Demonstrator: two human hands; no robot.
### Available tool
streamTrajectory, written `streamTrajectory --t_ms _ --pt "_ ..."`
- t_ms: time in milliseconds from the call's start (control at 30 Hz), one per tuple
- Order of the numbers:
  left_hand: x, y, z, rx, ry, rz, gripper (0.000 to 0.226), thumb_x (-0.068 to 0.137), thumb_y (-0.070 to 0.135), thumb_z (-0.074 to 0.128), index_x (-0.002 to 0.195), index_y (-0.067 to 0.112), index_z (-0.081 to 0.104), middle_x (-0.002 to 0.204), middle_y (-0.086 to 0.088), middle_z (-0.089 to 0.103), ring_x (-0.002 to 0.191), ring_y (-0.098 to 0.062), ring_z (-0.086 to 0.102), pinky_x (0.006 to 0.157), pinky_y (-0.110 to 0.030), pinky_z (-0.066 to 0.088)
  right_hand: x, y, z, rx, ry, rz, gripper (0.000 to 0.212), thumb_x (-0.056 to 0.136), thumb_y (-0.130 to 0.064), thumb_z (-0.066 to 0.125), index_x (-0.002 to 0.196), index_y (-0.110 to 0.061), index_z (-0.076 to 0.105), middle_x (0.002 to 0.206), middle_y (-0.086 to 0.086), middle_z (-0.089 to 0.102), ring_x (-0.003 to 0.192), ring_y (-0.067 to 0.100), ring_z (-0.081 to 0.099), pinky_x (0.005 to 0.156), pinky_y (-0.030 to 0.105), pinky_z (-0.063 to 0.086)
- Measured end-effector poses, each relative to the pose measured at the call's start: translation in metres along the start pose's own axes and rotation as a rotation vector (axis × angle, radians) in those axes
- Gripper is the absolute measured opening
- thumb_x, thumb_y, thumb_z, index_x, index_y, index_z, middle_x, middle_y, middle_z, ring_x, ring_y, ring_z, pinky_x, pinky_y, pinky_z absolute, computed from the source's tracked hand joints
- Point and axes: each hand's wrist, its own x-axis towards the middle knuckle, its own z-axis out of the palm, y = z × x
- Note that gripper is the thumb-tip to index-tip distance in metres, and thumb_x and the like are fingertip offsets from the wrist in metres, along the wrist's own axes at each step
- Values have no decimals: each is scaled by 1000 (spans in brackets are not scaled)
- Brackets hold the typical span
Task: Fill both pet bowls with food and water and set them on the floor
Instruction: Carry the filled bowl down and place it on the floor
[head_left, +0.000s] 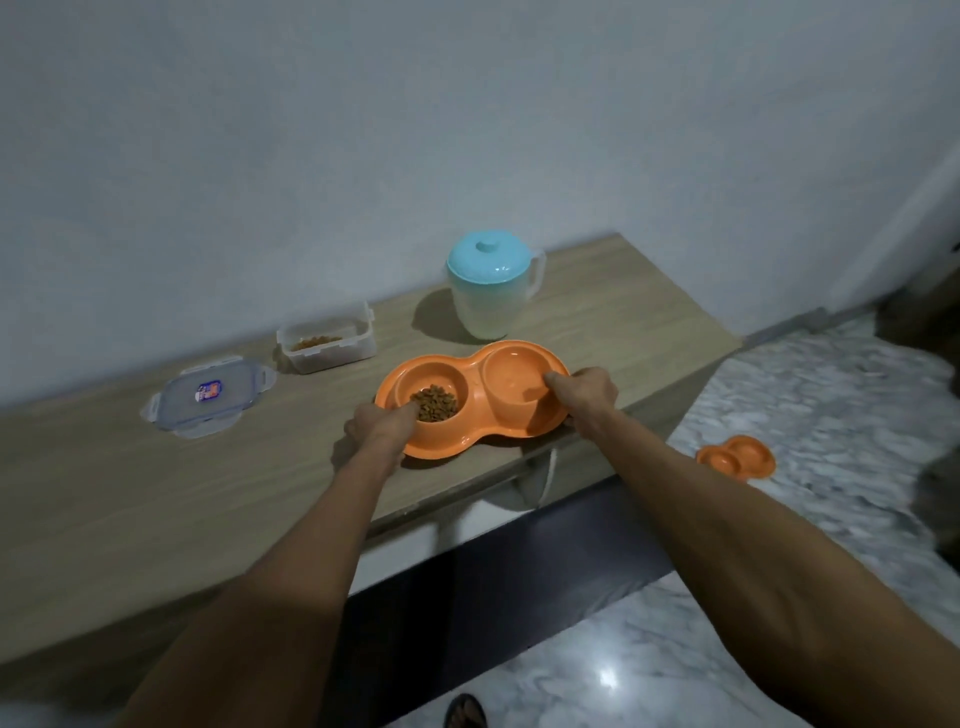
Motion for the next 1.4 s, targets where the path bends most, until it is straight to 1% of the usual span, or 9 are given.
streamTrajectory --t_ms 200,367,633,800,867,967,1167,1267,1400 --pt "-67 33 86 43 -82 104 72 50 54 67 105 6 64 110 -21 66 88 -40 70 76 -48 60 27 32 -118 85 73 12 39 75 -39 78 90 -6 61 102 14 67 92 34 67 73 52 61" --pt "-138 60 173 82 -128 146 75 48 55 70 104 7 66 110 -20 67 87 -39 71 74 -49 61 59 65 -233 152 121 32 49 71 -34 79 100 2 66 107 16 65 96 36 64 72 52 61" --pt "-264 108 312 45 -202 202 60 68 42 75 109 1 62 115 -21 64 88 -38 70 68 -41 61 121 105 -405 186 176 56 54 67 -34 80 108 -2 65 124 14 57 101 35 61 58 41 59" --pt "-308 139 395 19 -263 239 50 71 36 73 104 0 64 114 -23 66 95 -39 69 64 -35 56 173 120 -483 207 213 55 40 71 -29 80 98 -1 67 115 16 63 96 35 65 54 37 57" --pt "-317 149 430 7 -284 255 48 73 34 74 105 -1 65 113 -21 67 96 -38 68 58 -32 55 197 125 -507 208 232 61 34 72 -27 79 92 -2 67 114 16 65 95 35 66 52 35 55" --pt "-320 164 478 -8 -299 243 48 71 36 74 103 3 61 118 -20 62 94 -37 66 69 -42 61 238 128 -535 190 248 64 28 74 -26 79 86 -4 66 114 17 65 97 34 65 53 36 55" --pt "-296 187 571 -10 -326 177 55 62 44 72 98 4 61 114 -19 61 92 -39 65 75 -48 61 320 131 -562 131 276 75 44 74 -29 78 109 -6 65 119 16 61 94 31 62 58 39 58" --pt "-277 185 611 -4 -283 156 59 57 47 69 96 3 64 110 -20 63 92 -40 66 78 -50 60 366 140 -560 121 254 73 35 76 -28 76 102 -7 66 109 14 65 90 28 63 70 45 62" --pt "-244 165 660 33 -213 113 50 65 46 71 90 4 68 103 -19 67 92 -36 67 79 -44 59 429 168 -538 86 193 90 41 76 -28 74 110 -7 67 102 11 65 76 20 61 70 41 62"
